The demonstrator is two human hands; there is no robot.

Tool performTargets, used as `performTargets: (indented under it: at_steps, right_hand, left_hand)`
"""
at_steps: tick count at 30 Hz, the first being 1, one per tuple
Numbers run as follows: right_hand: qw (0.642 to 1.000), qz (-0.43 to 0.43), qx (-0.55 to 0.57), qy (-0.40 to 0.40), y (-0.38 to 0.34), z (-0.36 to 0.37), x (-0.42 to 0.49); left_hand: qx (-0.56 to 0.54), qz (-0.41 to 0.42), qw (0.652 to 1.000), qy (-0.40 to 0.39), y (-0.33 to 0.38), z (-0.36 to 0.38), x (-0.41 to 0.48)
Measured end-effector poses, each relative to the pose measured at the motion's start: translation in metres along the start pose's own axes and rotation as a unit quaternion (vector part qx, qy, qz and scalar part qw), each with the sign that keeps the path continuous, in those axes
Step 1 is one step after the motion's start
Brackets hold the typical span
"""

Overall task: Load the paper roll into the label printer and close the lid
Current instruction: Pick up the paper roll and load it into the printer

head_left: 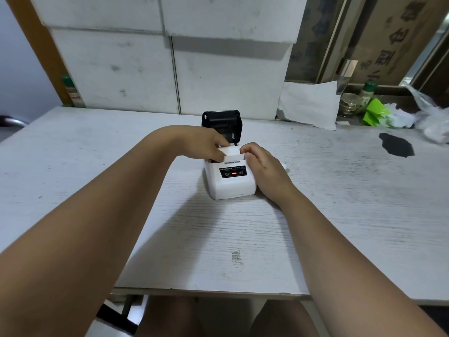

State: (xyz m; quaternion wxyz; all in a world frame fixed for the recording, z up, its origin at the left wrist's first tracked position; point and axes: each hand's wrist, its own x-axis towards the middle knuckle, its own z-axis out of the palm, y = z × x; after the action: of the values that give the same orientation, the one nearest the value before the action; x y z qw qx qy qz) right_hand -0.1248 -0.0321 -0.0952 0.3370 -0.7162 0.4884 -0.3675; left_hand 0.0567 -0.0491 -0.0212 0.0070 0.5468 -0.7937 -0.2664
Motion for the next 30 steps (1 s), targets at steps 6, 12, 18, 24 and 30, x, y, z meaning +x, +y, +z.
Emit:
performTargets:
  at_steps: [6, 12, 18, 24, 30]
  right_hand:
    - [1.000, -0.011, -0.006, 0.007, 0.004, 0.000, 0.002]
    - [1.000, -0.010, 0.000, 0.011, 0.004, -0.001, 0.002]
    - [1.000, -0.008, -0.010, 0.029, 0.002, -0.002, 0.001]
    - [0.999, -0.011, -0.008, 0.035, 0.002, -0.003, 0.001]
    - [0.999, 0.001, 0.012, 0.036, 0.001, -0.002, 0.001]
  left_hand:
    - [0.015, 0.010, 1.000, 0.007, 0.007, 0.008, -0.001]
    - [0.006, -0.023, 0.972, 0.235, 0.014, 0.046, -0.018]
    - [-0.231, -0.026, 0.908, 0.347, 0.023, 0.073, -0.025]
    - [-0.286, -0.047, 0.877, 0.382, 0.023, 0.079, -0.014]
    - [-0.265, -0.046, 0.879, 0.395, 0.021, 0.079, -0.010]
